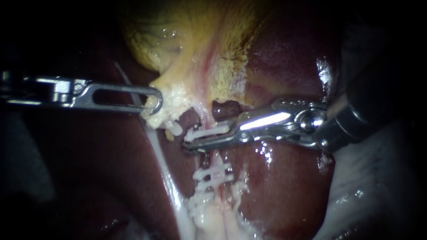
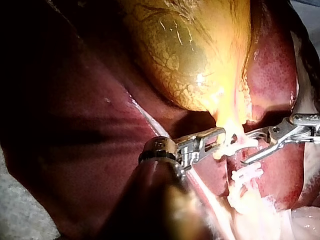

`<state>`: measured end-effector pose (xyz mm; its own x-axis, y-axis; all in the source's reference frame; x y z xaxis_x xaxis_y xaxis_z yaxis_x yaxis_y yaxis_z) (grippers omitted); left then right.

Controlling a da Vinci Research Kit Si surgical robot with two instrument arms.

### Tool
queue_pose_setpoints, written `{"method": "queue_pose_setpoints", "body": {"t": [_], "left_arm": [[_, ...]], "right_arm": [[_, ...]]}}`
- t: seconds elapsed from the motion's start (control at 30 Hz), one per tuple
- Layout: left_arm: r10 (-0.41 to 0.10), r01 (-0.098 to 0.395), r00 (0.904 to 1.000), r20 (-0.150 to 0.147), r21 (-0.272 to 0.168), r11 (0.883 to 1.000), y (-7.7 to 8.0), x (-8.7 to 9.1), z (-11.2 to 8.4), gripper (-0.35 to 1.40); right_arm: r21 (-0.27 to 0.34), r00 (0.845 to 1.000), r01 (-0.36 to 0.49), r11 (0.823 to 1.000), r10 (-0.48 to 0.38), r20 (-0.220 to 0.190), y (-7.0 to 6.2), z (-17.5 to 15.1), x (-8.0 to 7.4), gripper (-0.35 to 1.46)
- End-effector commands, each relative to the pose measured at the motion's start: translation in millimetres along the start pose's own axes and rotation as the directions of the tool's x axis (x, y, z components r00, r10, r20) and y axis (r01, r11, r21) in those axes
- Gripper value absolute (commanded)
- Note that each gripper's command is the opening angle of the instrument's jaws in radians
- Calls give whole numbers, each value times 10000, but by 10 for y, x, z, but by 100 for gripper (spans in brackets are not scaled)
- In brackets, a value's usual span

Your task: Going back third clip right tube

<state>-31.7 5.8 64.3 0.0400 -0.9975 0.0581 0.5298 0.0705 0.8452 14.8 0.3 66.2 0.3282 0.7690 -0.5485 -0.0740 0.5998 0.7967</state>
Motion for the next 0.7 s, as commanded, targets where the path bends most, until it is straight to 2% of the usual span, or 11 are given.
{"method": "queue_pose_setpoints", "body": {"t": [0.03,0.3,0.7], "left_arm": [[1,-1,10000,-1,0,10000,0,0,0,-35],[2,-2,10000,-3,1,10000,0,0,-1,-35],[-57,57,10000,-2,2,10000,0,0,-1,-35]], "right_arm": [[-7,10000,95,10000,-95,8,0,-1,0,50],[33,9944,1051,9945,-1052,59,1,-10,-3,50],[39,9796,2006,9797,-2006,99,2,-35,-9,50]]}}
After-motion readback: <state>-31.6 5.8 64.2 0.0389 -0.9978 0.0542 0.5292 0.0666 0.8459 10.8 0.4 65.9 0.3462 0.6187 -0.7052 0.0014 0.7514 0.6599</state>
